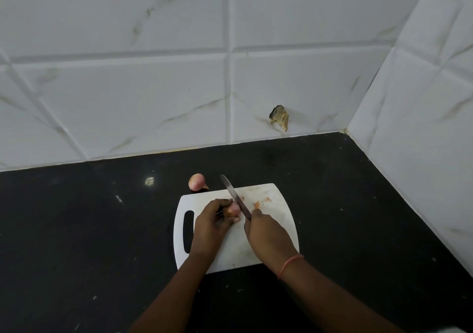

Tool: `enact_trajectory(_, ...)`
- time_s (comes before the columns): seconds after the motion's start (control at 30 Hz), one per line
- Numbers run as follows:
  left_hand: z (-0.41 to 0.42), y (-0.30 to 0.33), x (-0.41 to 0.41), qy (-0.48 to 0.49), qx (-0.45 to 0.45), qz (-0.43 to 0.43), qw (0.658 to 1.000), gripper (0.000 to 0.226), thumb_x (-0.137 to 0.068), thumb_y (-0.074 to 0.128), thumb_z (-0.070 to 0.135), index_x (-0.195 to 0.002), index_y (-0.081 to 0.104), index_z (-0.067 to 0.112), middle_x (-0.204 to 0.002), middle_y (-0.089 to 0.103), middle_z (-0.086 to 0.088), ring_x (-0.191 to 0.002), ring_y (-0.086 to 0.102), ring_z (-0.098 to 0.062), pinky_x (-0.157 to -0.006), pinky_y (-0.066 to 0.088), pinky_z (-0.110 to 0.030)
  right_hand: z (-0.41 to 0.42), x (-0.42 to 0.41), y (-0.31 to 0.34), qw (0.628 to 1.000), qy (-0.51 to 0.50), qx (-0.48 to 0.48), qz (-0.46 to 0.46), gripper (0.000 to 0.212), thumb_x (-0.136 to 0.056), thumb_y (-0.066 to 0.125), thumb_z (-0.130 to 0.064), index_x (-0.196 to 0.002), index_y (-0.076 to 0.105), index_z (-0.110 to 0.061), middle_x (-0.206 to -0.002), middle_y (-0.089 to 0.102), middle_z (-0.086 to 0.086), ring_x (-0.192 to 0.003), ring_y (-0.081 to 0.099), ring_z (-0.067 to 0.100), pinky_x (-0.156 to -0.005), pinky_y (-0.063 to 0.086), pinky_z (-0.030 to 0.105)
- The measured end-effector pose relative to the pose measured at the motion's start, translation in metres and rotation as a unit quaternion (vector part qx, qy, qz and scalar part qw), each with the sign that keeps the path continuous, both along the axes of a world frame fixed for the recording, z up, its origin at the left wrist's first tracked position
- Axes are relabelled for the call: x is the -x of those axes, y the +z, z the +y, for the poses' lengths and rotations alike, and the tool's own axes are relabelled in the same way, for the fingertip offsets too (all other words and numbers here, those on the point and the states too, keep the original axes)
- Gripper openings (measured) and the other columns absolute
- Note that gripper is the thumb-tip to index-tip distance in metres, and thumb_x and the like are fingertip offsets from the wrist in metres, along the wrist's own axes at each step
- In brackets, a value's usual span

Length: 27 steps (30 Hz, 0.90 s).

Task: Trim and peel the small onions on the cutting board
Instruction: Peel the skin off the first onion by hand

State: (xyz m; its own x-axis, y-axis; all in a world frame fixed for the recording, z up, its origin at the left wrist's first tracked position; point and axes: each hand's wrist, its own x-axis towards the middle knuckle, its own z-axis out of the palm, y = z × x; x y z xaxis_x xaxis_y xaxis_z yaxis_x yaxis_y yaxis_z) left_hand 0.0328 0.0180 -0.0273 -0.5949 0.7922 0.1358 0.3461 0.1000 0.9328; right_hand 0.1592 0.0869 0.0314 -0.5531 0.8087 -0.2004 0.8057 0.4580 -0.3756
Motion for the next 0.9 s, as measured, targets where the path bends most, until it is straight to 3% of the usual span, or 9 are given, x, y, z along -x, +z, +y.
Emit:
enact_trajectory(0.2, 0.000, 0.002, 0.000, -0.003, -0.009, -0.005, 1.000, 0.043, -0.081, 0.078, 0.001, -0.105, 0.062, 0.032, -0.107, 0.067, 0.016, -0.102, 0.062, 0.006, -0.088, 0.047, -0.008, -0.006, -0.002, -0.011, 1.000, -0.013, -0.019, -0.007, 0.038, -0.104, 0.029, -0.036, -0.131, 0.045, -0.013, -0.106, 0.067, 0.005, -0.096, 0.066, 0.022, -0.070, 0.042, 0.031)
enact_trajectory(0.9, -0.001, -0.004, 0.001, 0.010, 0.002, 0.026, 1.000, 0.033, -0.082, 0.081, 0.019, -0.110, 0.064, 0.021, -0.109, 0.066, 0.013, -0.102, 0.061, 0.003, -0.090, 0.053, -0.020, -0.011, 0.004, -0.027, 0.999, -0.037, -0.014, -0.002, 0.040, -0.103, 0.028, -0.035, -0.135, 0.039, -0.014, -0.105, 0.067, 0.004, -0.095, 0.065, 0.023, -0.072, 0.046, 0.035)
